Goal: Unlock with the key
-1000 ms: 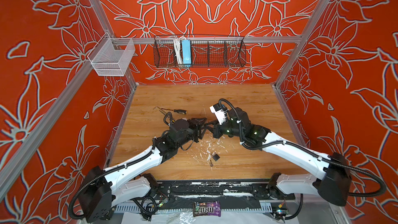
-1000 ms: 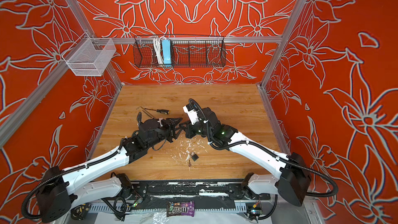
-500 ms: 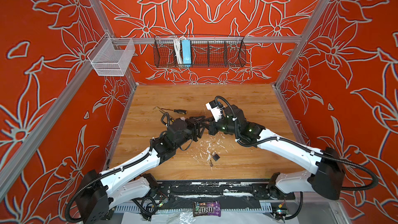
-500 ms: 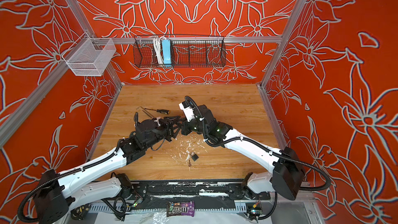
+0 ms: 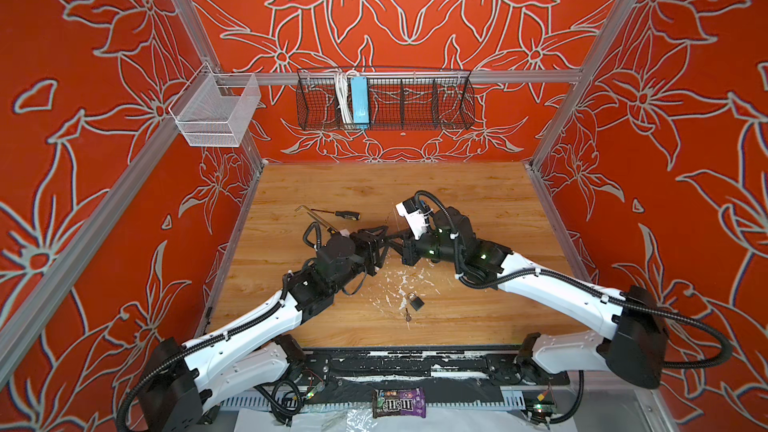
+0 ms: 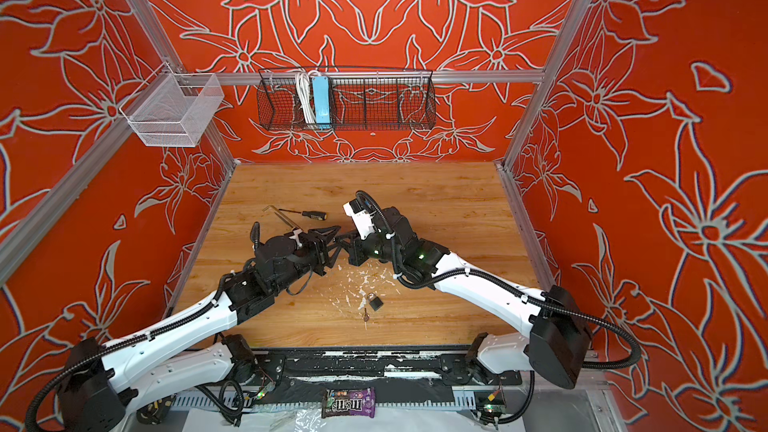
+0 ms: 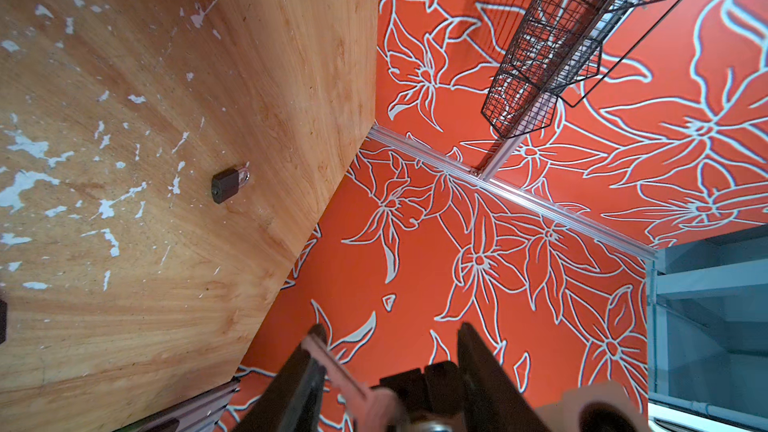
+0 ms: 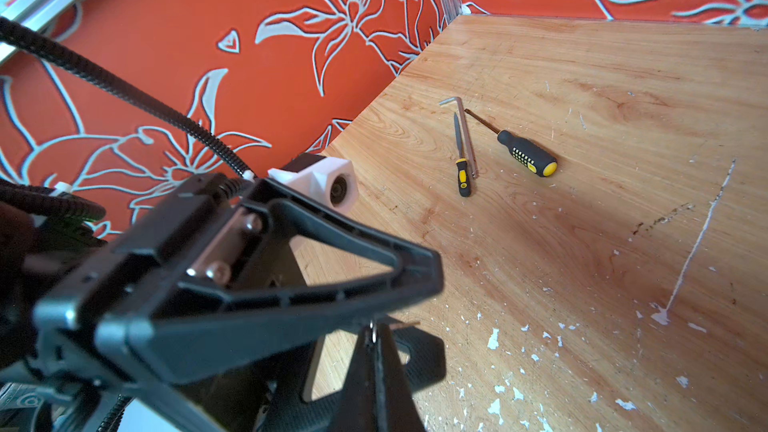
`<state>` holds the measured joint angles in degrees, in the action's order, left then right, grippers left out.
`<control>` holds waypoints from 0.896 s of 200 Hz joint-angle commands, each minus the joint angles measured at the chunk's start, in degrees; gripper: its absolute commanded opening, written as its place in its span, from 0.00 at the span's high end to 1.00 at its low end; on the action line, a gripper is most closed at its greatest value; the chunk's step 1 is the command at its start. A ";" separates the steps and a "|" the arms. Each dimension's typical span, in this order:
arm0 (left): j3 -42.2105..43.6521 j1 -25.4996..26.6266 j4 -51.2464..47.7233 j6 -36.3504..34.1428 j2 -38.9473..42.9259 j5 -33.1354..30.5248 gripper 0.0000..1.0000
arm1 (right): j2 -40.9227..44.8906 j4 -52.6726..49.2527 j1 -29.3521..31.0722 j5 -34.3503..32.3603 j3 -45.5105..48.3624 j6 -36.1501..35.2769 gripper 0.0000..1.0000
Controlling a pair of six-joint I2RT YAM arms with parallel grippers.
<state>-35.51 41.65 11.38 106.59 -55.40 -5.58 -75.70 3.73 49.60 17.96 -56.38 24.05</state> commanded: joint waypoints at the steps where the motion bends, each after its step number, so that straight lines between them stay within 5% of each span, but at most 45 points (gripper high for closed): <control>1: 0.33 0.28 -0.74 0.63 0.79 -1.71 0.49 | 1.85 1.83 0.42 0.00 1.09 0.54 1.00; 179: 1.34 0.28 -0.84 0.47 1.54 -3.55 0.76 | 4.60 1.92 1.01 -1.70 3.99 1.63 1.00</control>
<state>-34.81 41.69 10.37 106.89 -54.78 -7.94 -72.18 4.73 50.13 17.47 -53.21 24.77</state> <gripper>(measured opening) 0.254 0.041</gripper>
